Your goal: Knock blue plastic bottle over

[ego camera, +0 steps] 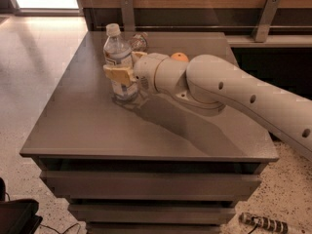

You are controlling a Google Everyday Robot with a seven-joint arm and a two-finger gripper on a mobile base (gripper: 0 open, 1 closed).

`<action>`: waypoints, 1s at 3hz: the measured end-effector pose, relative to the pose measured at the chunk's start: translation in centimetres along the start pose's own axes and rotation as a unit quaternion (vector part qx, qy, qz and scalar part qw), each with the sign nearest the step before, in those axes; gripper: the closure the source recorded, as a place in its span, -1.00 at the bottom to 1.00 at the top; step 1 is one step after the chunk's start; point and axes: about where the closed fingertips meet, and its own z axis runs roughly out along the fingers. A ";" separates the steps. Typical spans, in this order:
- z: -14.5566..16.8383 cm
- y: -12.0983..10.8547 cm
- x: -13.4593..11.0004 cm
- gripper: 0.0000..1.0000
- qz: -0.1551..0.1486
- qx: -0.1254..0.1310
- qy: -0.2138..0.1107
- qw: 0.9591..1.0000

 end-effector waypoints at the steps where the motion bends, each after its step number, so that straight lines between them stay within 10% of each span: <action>1: -1.8 -1.5 0.0 1.00 -0.016 0.007 0.041 0.999; 3: -5.0 -3.3 -0.2 1.00 -0.063 0.014 0.132 0.989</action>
Offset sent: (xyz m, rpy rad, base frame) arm 0.0023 -0.0827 0.0109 -0.3008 0.0603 -0.0545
